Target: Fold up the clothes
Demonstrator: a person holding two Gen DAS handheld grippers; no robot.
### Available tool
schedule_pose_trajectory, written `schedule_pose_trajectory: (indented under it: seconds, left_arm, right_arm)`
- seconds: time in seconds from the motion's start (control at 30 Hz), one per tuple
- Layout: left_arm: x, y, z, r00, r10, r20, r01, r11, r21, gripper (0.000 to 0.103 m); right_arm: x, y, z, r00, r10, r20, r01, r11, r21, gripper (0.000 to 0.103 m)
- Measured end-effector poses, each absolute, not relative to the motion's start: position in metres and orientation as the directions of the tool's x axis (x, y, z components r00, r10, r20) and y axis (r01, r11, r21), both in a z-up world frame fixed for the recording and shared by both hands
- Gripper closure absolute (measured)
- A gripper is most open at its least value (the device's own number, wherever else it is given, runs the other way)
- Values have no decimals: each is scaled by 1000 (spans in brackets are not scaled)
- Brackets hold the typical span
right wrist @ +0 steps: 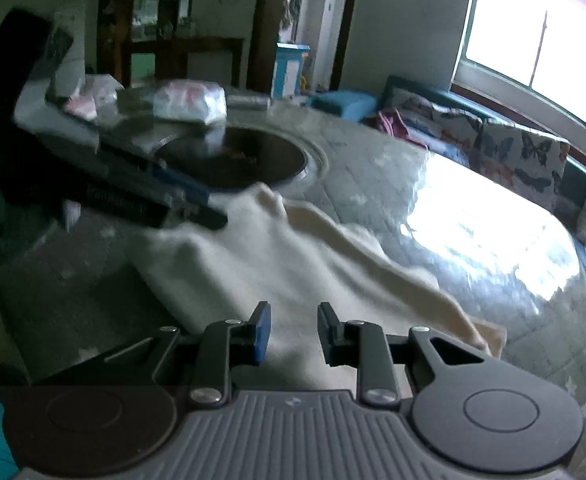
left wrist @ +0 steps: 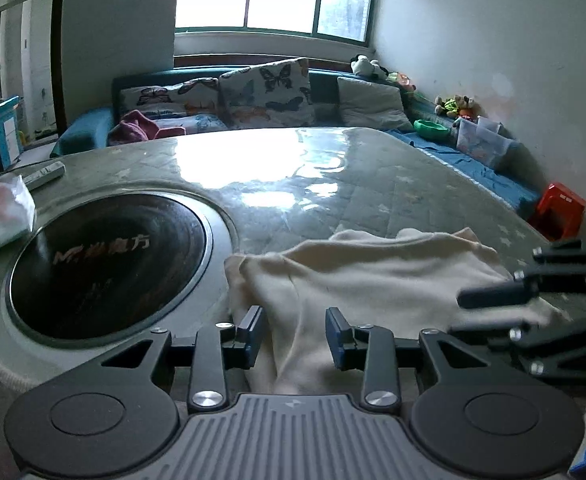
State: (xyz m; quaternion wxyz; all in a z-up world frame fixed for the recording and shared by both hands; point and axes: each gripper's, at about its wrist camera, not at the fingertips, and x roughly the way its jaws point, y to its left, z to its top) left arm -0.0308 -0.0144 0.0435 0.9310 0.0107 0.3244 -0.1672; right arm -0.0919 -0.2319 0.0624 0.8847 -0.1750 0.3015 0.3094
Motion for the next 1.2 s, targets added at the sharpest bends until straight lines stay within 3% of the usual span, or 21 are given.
schedule_pose_trajectory:
  seconds: [0.5, 0.73, 0.93, 1.2]
  left_arm:
    - [-36, 3, 38, 733, -267, -626, 252, 961, -115, 61]
    - [-33, 12, 38, 731, -221, -646, 186, 975, -122, 49]
    - [-31, 27, 37, 736, -185, -651, 129, 983, -134, 40]
    - [-31, 58, 39, 751, -158, -641, 43, 981, -191, 38]
  right_arm:
    - [-96, -202, 61, 581, 479, -659, -717, 684, -134, 78]
    - [-104, -181, 65, 532, 520, -669, -780, 609, -147, 66]
    - [-113, -155, 62, 488, 545, -682, -828, 537, -164, 63]
    - [-114, -131, 51, 470, 543, -696, -850, 490, -191, 63]
